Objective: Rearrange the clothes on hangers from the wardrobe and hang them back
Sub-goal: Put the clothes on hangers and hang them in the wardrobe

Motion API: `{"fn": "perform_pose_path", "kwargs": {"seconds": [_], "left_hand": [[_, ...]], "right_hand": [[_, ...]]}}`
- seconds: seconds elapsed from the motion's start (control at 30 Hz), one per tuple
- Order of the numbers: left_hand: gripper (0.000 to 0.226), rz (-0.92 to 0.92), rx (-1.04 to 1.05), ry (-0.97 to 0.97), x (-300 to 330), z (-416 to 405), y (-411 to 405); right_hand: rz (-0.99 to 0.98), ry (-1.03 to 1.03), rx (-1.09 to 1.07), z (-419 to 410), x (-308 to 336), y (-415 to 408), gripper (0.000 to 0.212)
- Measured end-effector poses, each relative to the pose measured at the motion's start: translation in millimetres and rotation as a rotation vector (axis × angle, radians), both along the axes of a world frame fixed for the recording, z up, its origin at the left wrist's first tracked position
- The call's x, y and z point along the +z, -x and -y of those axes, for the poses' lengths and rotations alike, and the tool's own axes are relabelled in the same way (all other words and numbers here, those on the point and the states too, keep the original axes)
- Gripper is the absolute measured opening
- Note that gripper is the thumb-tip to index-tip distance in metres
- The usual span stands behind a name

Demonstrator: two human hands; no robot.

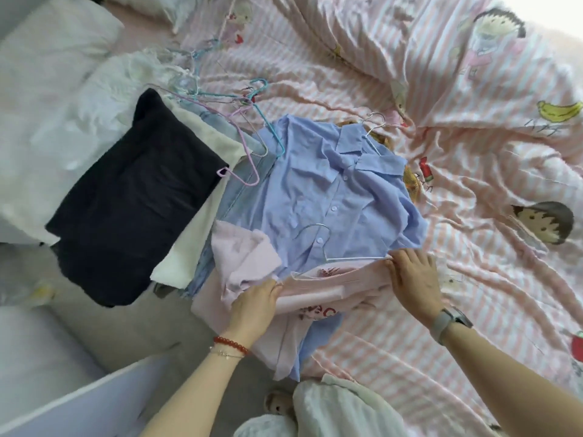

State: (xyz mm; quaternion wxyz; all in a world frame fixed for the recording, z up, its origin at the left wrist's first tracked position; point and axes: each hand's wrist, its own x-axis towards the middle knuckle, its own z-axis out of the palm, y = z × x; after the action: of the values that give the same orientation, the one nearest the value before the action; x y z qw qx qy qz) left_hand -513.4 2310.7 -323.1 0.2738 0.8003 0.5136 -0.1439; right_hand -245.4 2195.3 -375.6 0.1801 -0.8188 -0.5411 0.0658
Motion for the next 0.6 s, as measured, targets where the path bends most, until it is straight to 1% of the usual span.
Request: {"fn": "perform_pose_path", "kwargs": {"seconds": [0.13,0.23,0.3,0.4,0.47,0.53,0.6], "left_hand": [[0.034,-0.08,0.208,-0.08,20.2,22.2,71.3],[0.035,-0.128,0.402,-0.15,29.0,48.2,133.5],[0.033,-0.101,0.574,-0.192,36.6,73.9,177.5],[0.024,0.07,0.843,-0.365,51.6,122.3,242.5],[0.028,0.061,0.994,-0.438,62.1,161.6,283.6],[0.041,0.035,1.11,-0.488,69.0,202.5,321.0],[0.043,0.02,1.19,-0.59,72.1,242.4,357.8]], "right_hand": [[0.001,-0.089,0.217,-46.9,19.6,56.8,0.029],[0.001,-0.112,0.39,-73.7,36.4,116.1,0.029],[-0.012,-0.127,0.519,-85.6,48.2,162.2,0.03],[-0.062,-0.149,0.741,-91.3,68.7,238.1,0.03],[-0.076,-0.18,0.908,-89.0,83.7,290.8,0.029],[-0.086,-0.197,1.073,-84.3,100.4,342.2,0.03],[-0.12,-0.15,1.241,-76.1,118.6,393.3,0.032]]}}
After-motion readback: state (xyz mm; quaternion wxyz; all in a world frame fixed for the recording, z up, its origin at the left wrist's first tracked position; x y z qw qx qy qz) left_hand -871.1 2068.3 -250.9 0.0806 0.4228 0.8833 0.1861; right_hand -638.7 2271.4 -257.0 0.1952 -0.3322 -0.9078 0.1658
